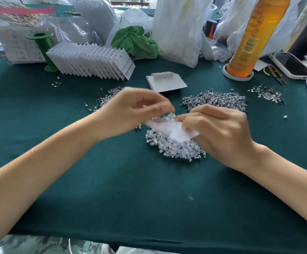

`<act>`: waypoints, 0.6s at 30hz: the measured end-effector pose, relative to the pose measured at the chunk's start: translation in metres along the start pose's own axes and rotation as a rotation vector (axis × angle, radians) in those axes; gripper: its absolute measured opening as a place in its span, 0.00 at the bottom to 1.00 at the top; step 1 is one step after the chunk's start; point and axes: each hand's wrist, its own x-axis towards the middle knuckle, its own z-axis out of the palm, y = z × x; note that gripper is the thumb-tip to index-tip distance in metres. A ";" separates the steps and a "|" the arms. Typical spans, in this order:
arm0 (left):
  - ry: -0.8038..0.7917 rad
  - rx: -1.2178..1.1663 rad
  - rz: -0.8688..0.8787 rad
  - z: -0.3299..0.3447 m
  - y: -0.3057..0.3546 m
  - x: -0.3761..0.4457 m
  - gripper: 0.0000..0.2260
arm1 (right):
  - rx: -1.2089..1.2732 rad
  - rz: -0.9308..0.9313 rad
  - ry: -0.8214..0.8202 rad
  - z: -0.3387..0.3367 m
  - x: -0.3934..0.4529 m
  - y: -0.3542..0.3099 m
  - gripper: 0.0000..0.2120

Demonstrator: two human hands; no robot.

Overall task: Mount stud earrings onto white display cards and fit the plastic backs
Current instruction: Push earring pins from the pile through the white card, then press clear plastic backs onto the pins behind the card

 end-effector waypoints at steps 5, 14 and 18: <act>0.149 0.185 0.031 -0.027 -0.008 0.005 0.04 | 0.218 0.624 0.178 -0.002 -0.004 0.002 0.11; -0.161 0.547 0.071 -0.032 -0.021 0.001 0.04 | 0.367 0.783 0.125 0.000 -0.008 0.005 0.11; -0.211 0.607 0.094 -0.031 -0.021 -0.001 0.05 | 0.349 0.792 0.108 0.000 -0.009 0.006 0.11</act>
